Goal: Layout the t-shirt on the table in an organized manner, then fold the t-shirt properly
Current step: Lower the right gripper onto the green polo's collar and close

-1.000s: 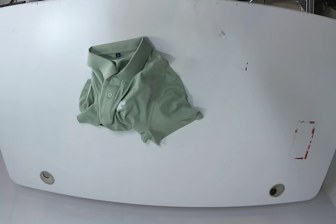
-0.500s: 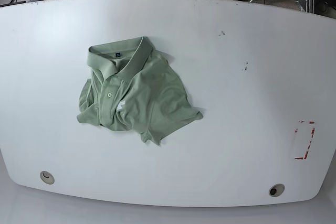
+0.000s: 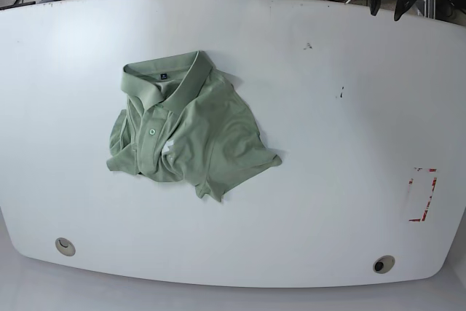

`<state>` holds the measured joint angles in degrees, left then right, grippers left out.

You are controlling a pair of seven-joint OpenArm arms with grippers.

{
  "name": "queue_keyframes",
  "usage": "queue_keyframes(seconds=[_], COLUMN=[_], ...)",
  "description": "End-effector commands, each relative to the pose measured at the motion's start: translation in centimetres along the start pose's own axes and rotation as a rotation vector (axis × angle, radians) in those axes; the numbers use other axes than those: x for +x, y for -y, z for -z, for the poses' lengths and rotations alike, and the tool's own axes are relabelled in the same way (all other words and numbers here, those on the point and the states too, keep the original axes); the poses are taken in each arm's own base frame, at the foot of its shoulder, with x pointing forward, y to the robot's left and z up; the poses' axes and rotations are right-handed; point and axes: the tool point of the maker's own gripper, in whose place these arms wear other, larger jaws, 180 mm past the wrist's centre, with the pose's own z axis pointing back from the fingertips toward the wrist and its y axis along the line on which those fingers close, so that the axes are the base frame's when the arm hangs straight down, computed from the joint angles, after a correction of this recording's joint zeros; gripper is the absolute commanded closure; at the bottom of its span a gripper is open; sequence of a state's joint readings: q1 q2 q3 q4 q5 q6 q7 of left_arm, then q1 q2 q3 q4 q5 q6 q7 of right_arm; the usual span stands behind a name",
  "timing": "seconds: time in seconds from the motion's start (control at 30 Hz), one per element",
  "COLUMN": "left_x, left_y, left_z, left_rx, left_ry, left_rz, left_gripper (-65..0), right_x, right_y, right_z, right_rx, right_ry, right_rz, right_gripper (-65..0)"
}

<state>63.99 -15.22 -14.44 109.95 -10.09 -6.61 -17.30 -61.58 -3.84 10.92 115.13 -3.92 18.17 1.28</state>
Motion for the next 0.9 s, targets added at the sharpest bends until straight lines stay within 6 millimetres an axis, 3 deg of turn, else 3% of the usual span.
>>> queue_keyframes(seconds=[0.0,0.3,0.53,0.67,0.77,0.87], left_x=[1.6,3.4,4.8,5.7,6.2,6.5], left_y=[-0.1,0.5,2.1,2.3,2.3,2.2], left_z=[0.6,2.9,4.5,5.2,5.5,5.7], left_rx=[0.001,-0.011,-0.049,-0.055,-0.052,-0.05], left_ry=[0.061,0.127,0.186,0.218,0.236,0.246], left_rz=[0.011,-0.004,-0.029,-0.032,-0.032,-0.031], left_gripper=[-27.6,-27.9,-28.5,-37.4,-45.8,-48.3], right_x=[2.4,7.9,10.6,11.0,11.4,11.5], right_y=[0.2,0.6,-0.2,-1.7,-3.3,-4.6], right_z=[0.5,3.9,6.1,6.8,7.3,7.7], right_rx=[0.0,-0.001,0.026,0.069,0.113,0.149], right_ry=[0.095,0.268,0.313,0.302,0.305,0.29], right_rz=[-0.006,-0.027,-0.032,-0.029,-0.025,-0.029], right_gripper=[-5.7,-7.9,-28.7,-36.5,-37.4,-37.6])
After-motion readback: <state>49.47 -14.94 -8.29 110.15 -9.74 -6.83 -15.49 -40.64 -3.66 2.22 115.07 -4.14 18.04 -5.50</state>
